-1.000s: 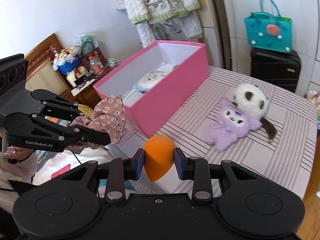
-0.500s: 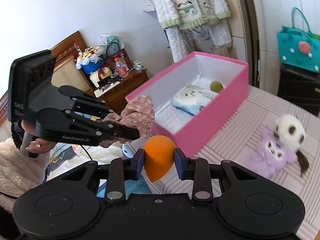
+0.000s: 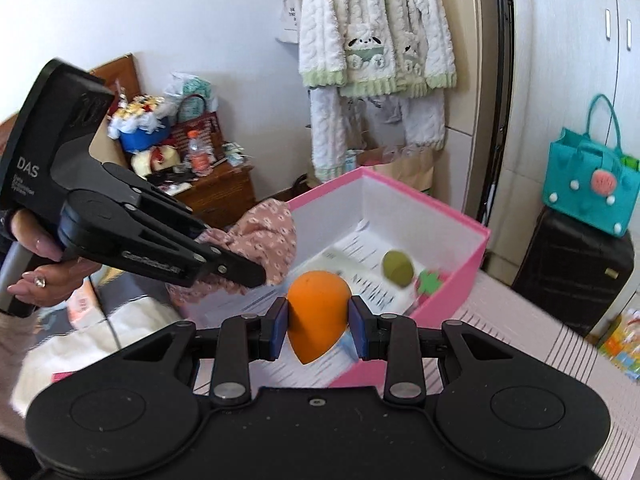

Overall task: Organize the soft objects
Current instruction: 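Carry the scrunchie and orange sponge with both tools over the pink box, then lower both items into the box and open the left tool to release the scrunchie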

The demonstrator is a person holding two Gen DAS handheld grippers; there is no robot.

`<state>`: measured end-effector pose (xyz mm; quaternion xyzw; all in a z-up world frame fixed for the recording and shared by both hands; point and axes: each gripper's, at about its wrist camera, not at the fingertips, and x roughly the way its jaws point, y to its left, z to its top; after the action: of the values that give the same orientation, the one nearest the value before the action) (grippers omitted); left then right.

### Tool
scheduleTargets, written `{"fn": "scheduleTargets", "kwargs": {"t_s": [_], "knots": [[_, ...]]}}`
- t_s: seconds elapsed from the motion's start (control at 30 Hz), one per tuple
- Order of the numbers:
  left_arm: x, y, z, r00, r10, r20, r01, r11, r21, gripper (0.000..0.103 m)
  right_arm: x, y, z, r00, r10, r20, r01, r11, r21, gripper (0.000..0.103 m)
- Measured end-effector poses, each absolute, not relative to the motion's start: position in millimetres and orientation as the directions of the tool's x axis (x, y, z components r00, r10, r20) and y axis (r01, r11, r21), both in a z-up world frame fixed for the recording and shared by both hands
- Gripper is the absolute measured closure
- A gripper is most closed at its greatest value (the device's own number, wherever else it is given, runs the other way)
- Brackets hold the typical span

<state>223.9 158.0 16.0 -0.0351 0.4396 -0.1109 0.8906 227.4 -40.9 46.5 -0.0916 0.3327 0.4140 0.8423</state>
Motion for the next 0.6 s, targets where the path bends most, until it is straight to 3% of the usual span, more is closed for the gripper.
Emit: {"fn": "scheduleTargets", "kwargs": {"t_s": [0.33, 0.6], "knots": [[299, 175, -33, 0.515, -0.209, -0.831, -0.011, 0.968, -0.251, 0.088, 298, 12, 2, 0.425, 0.519, -0.742, -0.714, 0.696, 0.079, 0.066], [317, 180, -47, 0.497, -0.238, -0.834, -0.049, 0.952, -0.302, 0.085, 325, 25, -19, 0.391, 0.478, -0.787, -0.668, 0.735, 0.115, 0.064]]}}
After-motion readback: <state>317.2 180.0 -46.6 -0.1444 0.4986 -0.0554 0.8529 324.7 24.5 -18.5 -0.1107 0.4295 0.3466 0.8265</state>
